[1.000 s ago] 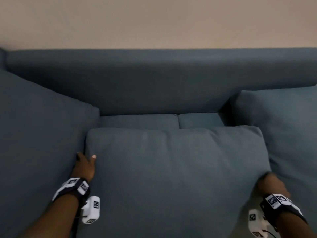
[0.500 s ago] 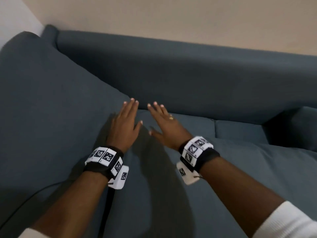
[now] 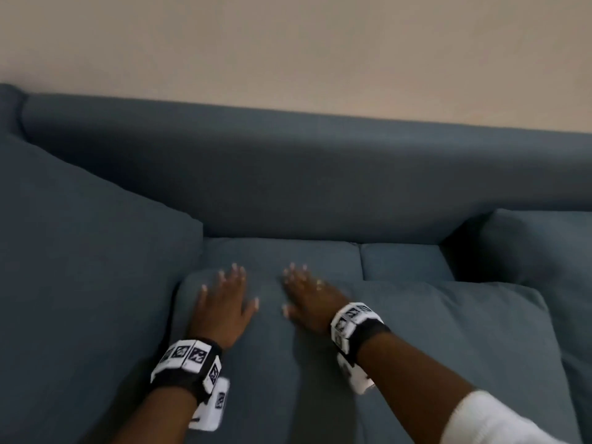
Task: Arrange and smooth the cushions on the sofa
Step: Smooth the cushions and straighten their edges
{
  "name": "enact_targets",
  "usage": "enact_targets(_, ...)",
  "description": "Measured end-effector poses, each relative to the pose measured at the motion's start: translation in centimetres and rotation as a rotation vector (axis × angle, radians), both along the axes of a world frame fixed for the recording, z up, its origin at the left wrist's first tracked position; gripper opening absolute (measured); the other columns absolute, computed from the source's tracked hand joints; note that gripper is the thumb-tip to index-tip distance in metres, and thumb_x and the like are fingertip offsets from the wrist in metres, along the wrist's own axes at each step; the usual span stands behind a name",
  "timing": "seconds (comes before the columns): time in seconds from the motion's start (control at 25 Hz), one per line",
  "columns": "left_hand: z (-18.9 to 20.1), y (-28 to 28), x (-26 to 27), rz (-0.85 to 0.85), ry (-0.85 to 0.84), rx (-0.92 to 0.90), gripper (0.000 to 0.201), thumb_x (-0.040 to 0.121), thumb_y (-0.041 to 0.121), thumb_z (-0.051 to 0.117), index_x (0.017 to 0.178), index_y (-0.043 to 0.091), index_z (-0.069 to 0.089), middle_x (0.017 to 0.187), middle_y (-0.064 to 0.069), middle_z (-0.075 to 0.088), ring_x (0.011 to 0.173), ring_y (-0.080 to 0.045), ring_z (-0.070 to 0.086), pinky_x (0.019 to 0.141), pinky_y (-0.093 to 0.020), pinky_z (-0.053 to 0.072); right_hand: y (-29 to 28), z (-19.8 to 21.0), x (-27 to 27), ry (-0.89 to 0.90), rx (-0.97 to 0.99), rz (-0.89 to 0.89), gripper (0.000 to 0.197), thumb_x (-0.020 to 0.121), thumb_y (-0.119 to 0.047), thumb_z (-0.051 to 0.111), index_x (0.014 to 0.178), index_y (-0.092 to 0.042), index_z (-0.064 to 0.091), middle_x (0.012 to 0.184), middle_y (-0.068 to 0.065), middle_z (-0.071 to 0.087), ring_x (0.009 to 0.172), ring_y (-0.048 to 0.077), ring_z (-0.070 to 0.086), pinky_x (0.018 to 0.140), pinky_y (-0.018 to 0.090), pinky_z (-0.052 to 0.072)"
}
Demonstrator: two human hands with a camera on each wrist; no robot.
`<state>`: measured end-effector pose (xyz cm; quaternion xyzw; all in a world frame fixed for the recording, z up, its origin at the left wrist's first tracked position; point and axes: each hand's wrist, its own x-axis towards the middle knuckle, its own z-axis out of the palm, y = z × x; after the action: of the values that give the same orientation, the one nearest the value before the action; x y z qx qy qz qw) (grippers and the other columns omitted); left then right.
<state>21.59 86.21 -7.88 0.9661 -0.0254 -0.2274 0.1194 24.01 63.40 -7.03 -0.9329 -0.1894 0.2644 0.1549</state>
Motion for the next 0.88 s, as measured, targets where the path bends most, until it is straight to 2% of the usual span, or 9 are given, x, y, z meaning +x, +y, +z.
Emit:
enact_targets(0.08,-0.6,-1.2,0.1,0.013,0.232,0.053,0.084,0.094,0.069,0.013,0.162,0.019,0.008,0.170,0.000,-0.002,0.156,-0.025,0.000,0.122,-0.058,0.009,-1.8,0.0,-0.1,0.198,-0.168,0.135,0.072,0.103,-0.056,0.038,0.162,-0.023,0.012,0.171,-0.001,0.007,0.156,0.022,0.010,0.123,0.057,0.012)
enact_targets(0.2,1.2,-3.8,1.8,0.183,-0.039,-0.037,0.072,0.102,0.054,0.039,0.161,0.019,0.016,0.170,-0.003,0.007,0.156,-0.026,0.005,0.122,-0.055,0.011,-4.8,1.3,2.0,-0.180,0.167,-0.233,0.064,0.102,-0.051,0.036,0.159,-0.024,0.024,0.168,-0.002,0.020,0.156,0.019,0.012,0.122,0.041,0.017)
enact_targets(0.36,0.2,-8.6,0.4,-0.005,0.314,0.072,0.077,0.100,0.066,0.023,0.162,0.025,0.002,0.170,0.003,-0.006,0.156,-0.027,-0.005,0.122,-0.060,0.005,-9.8,0.2,-1.5,0.157,-0.233,0.052,0.072,0.103,-0.058,0.035,0.161,-0.022,0.016,0.170,0.003,0.014,0.156,0.023,0.012,0.123,0.057,0.007)
enact_targets(0.44,1.4,-11.4,1.6,0.184,0.163,-0.123,0.078,0.100,0.065,0.028,0.162,0.022,0.008,0.170,-0.001,0.001,0.156,-0.027,0.000,0.122,-0.056,0.009,-11.5,0.3,-0.6,-0.046,-0.018,-0.143,0.066,0.103,-0.053,0.040,0.159,-0.022,0.024,0.168,0.003,0.020,0.156,0.023,0.014,0.124,0.054,0.012)
enact_targets(0.52,1.9,-14.7,1.6,0.038,0.084,-0.076,0.082,0.097,0.070,0.022,0.162,0.023,0.005,0.170,0.001,-0.002,0.157,-0.025,0.000,0.122,-0.055,0.011,-13.3,0.5,-0.3,-0.206,0.054,-0.315,0.061,0.102,-0.048,0.040,0.157,-0.022,0.029,0.168,0.001,0.021,0.156,0.022,0.013,0.122,0.047,0.015)
enact_targets(0.6,-0.1,-17.6,-0.7,-0.261,0.223,0.004,0.088,0.090,0.078,0.006,0.161,0.027,-0.003,0.169,0.006,-0.011,0.156,-0.024,-0.006,0.122,-0.059,0.005,-14.8,0.1,-1.9,0.012,-0.153,-0.104,0.065,0.101,-0.055,0.038,0.158,-0.024,0.025,0.169,0.003,0.016,0.156,0.026,0.012,0.121,0.056,0.010)
enact_targets(0.68,-0.5,-20.0,-0.4,-0.137,0.324,-0.043,0.079,0.098,0.070,0.017,0.162,0.026,0.002,0.170,0.005,-0.008,0.156,-0.025,-0.006,0.122,-0.059,0.003,-17.1,0.0,-2.4,0.071,-0.201,-0.049,0.067,0.102,-0.056,0.037,0.158,-0.023,0.025,0.167,0.006,0.021,0.155,0.027,0.018,0.121,0.063,0.012)
enact_targets(0.76,0.7,-22.5,0.3,0.010,0.147,-0.203,0.078,0.100,0.066,0.021,0.162,0.022,0.004,0.170,0.002,-0.006,0.157,-0.024,-0.003,0.123,-0.052,0.006,-19.9,0.7,-1.4,-0.223,-0.041,-0.282,0.064,0.101,-0.050,0.035,0.157,-0.019,0.031,0.166,0.005,0.026,0.155,0.026,0.018,0.123,0.055,0.018)
enact_targets(0.88,0.2,-25.9,-1.7,-0.380,0.192,-0.066,0.107,0.077,0.087,-0.014,0.161,0.023,-0.006,0.164,0.004,-0.024,0.156,-0.024,-0.009,0.124,-0.054,0.003,-23.1,0.4,-3.0,0.007,-0.205,-0.210,0.069,0.103,-0.055,0.034,0.161,-0.020,0.019,0.170,0.001,0.011,0.157,0.021,0.005,0.123,0.052,0.005)
